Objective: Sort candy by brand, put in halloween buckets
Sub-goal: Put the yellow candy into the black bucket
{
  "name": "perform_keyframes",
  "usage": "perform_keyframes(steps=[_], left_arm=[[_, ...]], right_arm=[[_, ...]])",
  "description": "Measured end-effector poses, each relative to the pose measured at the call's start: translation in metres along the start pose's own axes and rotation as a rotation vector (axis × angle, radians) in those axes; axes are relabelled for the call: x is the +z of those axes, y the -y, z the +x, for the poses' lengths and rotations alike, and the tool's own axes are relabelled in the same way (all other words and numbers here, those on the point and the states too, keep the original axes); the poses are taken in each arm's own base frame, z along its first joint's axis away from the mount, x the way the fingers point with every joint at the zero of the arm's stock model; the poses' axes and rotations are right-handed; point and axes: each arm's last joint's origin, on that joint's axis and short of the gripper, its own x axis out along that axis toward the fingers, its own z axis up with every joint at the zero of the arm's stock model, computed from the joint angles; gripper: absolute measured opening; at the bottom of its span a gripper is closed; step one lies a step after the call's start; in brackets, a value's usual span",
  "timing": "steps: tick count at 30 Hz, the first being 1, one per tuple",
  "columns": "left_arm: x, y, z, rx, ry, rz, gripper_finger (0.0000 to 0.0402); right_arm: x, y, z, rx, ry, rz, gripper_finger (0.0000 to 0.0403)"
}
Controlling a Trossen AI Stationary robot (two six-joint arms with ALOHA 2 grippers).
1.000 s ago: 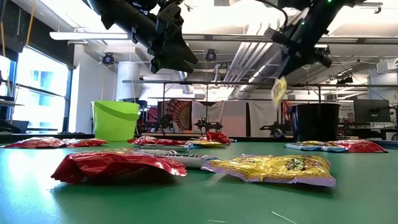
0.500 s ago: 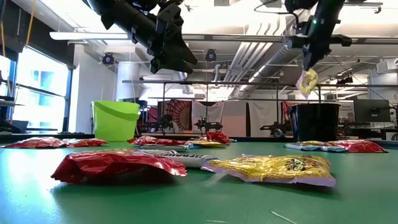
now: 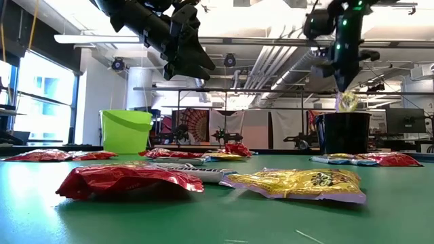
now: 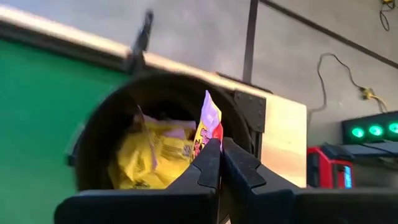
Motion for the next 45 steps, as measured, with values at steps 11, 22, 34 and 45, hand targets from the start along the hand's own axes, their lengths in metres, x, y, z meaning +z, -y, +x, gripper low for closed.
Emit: perform_keyframes(steps=[11,22,34,45], left_arm=[[0.0,0.0,0.0,0.003,0.0,0.0,0.0161],[0.0,0.0,0.0,-0.006,-0.003,-0.001,0.0161],[-0.003,-0.001,0.0,0.0,-0.032,-0.001,0.0161],[-0.005,-0.001,0.0,0.004,-0.049,-0.001,0.0161]], right_arm=[[-0.015,-0.026,0.044,0.055,-0.072,-0.022,0.0],[-0.012,-0.032,0.048,0.119,-0.062,-0.022,0.0056],[-0.014,-0.018,0.04,0.234,-0.114,0.043,0.0094],[-0.009,-0.02,0.077,0.271,-0.243,0.043,0.0002]])
